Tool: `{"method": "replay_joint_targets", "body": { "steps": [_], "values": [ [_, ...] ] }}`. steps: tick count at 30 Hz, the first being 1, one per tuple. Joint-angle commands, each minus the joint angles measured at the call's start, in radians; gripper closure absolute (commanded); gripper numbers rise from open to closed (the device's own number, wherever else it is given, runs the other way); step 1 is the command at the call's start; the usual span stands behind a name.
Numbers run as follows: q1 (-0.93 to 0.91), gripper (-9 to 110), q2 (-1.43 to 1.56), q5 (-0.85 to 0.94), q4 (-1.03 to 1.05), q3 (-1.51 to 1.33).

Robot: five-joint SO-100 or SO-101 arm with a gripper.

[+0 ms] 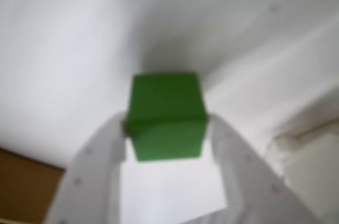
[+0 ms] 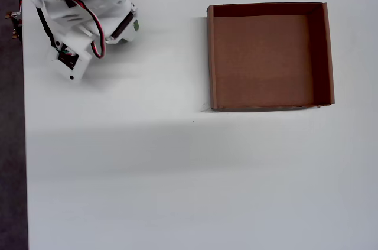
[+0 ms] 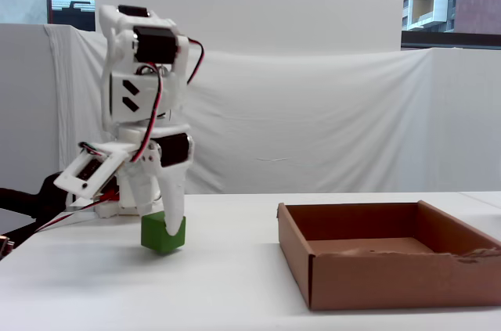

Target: Grasp a green cube and put it in a box.

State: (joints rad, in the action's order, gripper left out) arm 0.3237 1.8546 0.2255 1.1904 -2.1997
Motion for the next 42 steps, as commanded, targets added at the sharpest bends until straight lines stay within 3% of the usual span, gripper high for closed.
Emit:
{"method": "replay_joint_targets", "body": {
  "steps": [1,27,31,42],
  "values": [
    [0.011,89,0.063,0.017,0.021,0.064],
    [0.175,88,-0.048,0.202,0.146,0.609],
    [0.235,88,-0.109,0.202,0.152,0.661],
    [0.430,88,-0.506,0.221,0.242,1.147]
  ]
}}
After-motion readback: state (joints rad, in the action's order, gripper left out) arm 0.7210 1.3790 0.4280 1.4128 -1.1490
